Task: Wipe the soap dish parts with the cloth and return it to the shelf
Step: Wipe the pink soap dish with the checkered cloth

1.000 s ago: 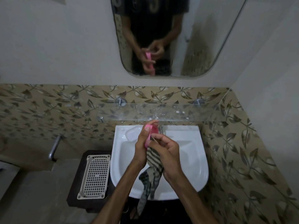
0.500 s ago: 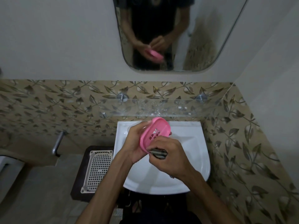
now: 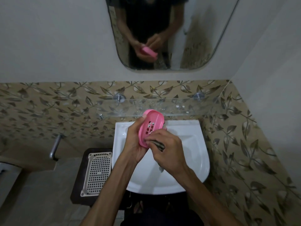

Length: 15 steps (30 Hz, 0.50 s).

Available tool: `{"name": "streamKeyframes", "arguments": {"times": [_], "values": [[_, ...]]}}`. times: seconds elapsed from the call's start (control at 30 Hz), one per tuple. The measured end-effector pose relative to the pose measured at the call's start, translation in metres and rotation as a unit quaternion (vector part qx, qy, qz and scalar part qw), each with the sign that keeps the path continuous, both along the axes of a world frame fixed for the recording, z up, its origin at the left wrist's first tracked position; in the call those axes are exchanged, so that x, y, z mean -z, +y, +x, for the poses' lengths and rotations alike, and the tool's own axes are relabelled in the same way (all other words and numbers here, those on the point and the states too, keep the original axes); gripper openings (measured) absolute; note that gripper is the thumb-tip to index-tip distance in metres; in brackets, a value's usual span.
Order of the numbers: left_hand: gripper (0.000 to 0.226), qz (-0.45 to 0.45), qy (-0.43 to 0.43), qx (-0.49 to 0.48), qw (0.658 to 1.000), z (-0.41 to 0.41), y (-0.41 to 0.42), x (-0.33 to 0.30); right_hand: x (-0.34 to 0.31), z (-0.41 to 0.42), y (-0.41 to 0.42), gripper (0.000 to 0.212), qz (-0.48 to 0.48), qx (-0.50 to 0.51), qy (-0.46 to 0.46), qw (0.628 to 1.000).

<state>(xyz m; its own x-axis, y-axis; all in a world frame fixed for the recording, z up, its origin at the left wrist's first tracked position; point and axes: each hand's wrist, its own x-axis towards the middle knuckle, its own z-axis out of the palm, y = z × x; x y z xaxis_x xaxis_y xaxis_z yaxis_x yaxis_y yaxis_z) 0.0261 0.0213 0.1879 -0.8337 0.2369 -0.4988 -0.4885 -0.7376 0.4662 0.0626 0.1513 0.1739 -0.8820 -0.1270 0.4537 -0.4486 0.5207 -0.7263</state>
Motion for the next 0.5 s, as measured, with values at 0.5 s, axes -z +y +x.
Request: {"name": "streamKeyframes", "arguments": {"times": [0.5], "values": [[0.053,-0.039,0.045,-0.015,0.998,-0.003,0.012,0.006,-0.015,-0.029,0.001,0.019,-0.036,0.134,-0.037,0.99]]}}
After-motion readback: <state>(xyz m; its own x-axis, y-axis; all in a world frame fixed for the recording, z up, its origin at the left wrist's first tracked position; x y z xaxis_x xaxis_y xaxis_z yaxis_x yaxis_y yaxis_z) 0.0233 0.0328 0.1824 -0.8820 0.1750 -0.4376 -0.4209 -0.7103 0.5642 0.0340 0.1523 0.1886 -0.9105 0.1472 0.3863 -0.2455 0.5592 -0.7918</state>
